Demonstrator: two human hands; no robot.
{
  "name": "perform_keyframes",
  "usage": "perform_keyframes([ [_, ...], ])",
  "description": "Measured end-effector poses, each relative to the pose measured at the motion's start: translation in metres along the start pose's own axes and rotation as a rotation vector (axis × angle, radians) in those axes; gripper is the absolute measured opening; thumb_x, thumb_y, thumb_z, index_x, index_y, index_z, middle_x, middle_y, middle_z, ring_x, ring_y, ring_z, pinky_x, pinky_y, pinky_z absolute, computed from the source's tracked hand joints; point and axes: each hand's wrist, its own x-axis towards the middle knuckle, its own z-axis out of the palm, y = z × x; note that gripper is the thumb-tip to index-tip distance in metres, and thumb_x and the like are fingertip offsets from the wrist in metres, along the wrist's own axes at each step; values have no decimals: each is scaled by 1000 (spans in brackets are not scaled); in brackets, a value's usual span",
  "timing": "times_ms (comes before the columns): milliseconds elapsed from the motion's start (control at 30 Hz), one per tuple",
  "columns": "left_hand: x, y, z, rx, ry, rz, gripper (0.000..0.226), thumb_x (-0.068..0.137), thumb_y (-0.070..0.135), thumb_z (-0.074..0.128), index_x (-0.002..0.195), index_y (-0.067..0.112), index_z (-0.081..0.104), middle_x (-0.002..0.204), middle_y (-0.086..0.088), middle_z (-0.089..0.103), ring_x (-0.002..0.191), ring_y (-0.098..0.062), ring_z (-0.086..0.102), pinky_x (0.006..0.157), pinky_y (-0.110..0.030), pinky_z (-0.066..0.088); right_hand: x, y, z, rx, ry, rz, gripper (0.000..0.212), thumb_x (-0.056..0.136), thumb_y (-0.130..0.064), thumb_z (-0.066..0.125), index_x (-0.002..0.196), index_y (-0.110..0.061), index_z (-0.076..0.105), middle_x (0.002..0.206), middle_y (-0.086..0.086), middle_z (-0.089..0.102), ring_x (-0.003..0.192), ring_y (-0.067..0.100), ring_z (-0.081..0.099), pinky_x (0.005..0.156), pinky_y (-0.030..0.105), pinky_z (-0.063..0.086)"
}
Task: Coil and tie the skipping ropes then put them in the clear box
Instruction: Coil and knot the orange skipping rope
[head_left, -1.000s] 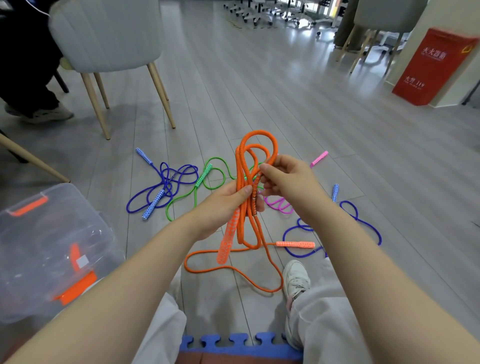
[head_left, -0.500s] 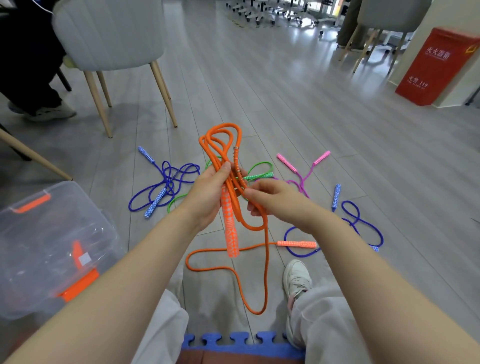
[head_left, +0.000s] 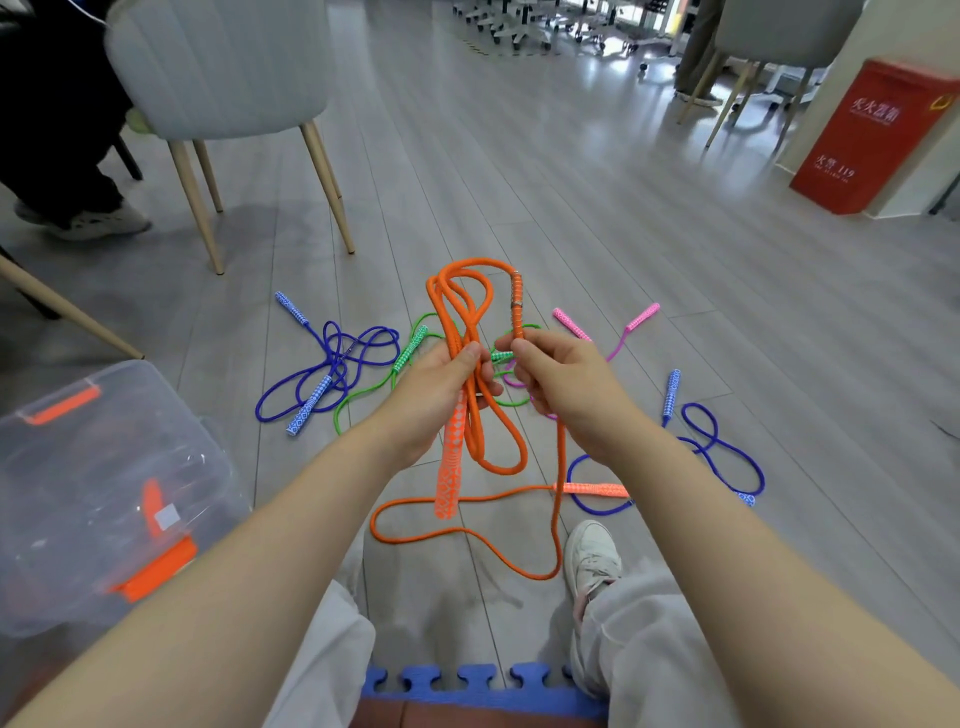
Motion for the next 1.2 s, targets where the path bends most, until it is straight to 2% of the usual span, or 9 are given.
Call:
perform_keyframes([
  [167, -3, 0, 5, -42, -30, -1, 20, 105, 23, 39, 101, 12, 54, 76, 0, 58, 81, -20, 62, 83, -38, 51, 0, -2, -1, -76, 108, 16, 23, 100, -31, 51, 110, -21, 68, 46, -15, 47, 41, 0, 39, 43, 14, 34],
  [367, -4, 1, 5, 28, -6, -13, 22, 105, 24, 37, 105, 11, 55, 80, -2, 58, 81, -19, 63, 82, -35, 53, 5, 0, 1, -16, 116, 155, 26, 102, -13, 40, 110, -8, 64, 83, 5, 59, 69, 14, 55, 63, 25, 53],
  [533, -4, 0, 6, 32, -31, -21, 22, 105, 24, 37, 103, 11, 54, 80, -2, 58, 81, -19, 63, 83, -35, 53, 6, 4, 0, -79, 142, 119, 29, 100, -24, 42, 100, -19, 70, 64, -5, 47, 57, 9, 41, 55, 25, 34],
  [667, -3, -3, 7, 26, -38, -13, 22, 105, 25, 38, 98, 14, 56, 79, 0, 59, 82, -19, 62, 84, -38, 51, 2, 1, 1, -170, 162, 37, 26, 100, -33, 46, 100, -25, 71, 55, -17, 52, 54, 1, 42, 54, 20, 35],
  [833, -4, -4, 8, 28, -44, -22, 22, 105, 25, 38, 102, 13, 56, 81, -1, 60, 81, -19, 63, 84, -37, 52, -2, 3, 6, -303, 247, -123, 40, 101, -39, 45, 83, -5, 58, 63, -3, 46, 60, 10, 42, 61, 36, 40],
  [933, -3, -6, 10, 9, -62, -29, 23, 104, 25, 40, 105, 12, 58, 82, -1, 61, 78, -18, 63, 76, -31, 54, -4, 3, 6, -380, 217, -162, 40, 101, -36, 47, 79, -5, 57, 54, -9, 46, 51, 5, 42, 56, 29, 39],
  [1033, -3, -8, 12, 26, -25, -9, 23, 104, 26, 40, 107, 16, 61, 85, -1, 64, 76, -15, 63, 74, -30, 54, -7, 1, 10, -513, 139, -195, 33, 102, -28, 41, 84, -8, 61, 71, -2, 64, 62, 10, 56, 61, 33, 48],
  [1133, 0, -9, 12, 30, 49, 18, 23, 104, 26, 39, 104, 20, 62, 92, -2, 65, 77, -15, 63, 78, -34, 55, -6, 1, 13, -638, 156, -242, 27, 99, -18, 40, 93, -5, 64, 90, 11, 60, 81, 23, 56, 76, 43, 49],
  [1200, 1, -7, 11, 12, 78, 23, 25, 104, 26, 40, 111, 16, 62, 100, -6, 64, 84, -19, 63, 85, -40, 54, -4, 2, 16, -675, 172, -270, 26, 99, -14, 42, 103, -8, 66, 97, 10, 59, 88, 21, 57, 81, 39, 48],
])
